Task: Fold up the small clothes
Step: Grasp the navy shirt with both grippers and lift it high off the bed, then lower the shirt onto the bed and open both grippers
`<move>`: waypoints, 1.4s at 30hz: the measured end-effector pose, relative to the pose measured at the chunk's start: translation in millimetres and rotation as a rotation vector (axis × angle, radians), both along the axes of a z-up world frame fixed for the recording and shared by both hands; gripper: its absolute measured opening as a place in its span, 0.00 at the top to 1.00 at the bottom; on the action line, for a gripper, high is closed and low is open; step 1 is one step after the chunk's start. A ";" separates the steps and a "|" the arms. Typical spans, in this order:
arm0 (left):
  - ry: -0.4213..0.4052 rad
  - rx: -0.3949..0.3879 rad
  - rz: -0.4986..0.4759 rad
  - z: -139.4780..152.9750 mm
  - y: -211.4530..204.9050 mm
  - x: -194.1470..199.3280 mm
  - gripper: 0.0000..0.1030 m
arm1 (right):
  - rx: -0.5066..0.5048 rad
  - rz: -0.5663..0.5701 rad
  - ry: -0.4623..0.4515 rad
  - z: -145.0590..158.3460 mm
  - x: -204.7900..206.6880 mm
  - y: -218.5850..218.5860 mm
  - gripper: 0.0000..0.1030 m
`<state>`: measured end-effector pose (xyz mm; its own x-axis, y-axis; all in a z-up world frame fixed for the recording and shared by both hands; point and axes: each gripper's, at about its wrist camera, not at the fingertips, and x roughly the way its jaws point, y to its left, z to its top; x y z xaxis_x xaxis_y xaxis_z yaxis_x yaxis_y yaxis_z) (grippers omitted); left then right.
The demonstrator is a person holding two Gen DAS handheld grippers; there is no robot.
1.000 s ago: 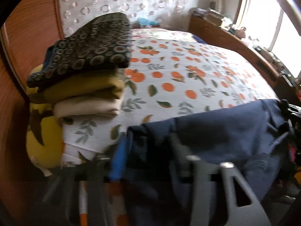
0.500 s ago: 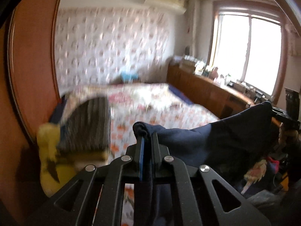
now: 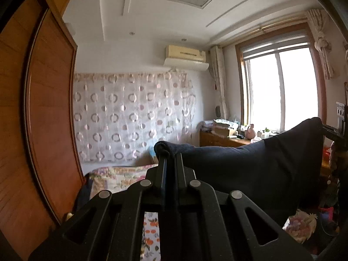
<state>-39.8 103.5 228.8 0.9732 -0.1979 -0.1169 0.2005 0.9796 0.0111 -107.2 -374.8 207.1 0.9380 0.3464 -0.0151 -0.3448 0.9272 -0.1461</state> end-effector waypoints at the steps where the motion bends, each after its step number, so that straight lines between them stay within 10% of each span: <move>1: -0.013 0.003 0.002 3.1 -0.6 -0.7 0.94 | -0.008 -0.005 -0.008 1.8 -1.5 1.9 0.86; 17: 0.005 0.013 0.025 -8.4 -10.4 31.2 0.94 | -0.098 -0.101 0.067 -22.5 24.2 47.1 0.86; 36: 0.459 0.148 0.158 -202.7 -36.1 270.7 0.93 | -0.205 -0.194 0.545 -162.7 284.5 138.5 0.85; 39: 0.502 0.126 0.140 -209.0 -39.8 269.0 0.85 | -0.162 -0.221 0.645 -159.5 297.3 140.0 0.62; 42: 0.491 0.122 0.109 -210.1 -42.4 256.9 0.52 | -0.155 -0.239 0.669 -147.2 297.5 139.4 0.44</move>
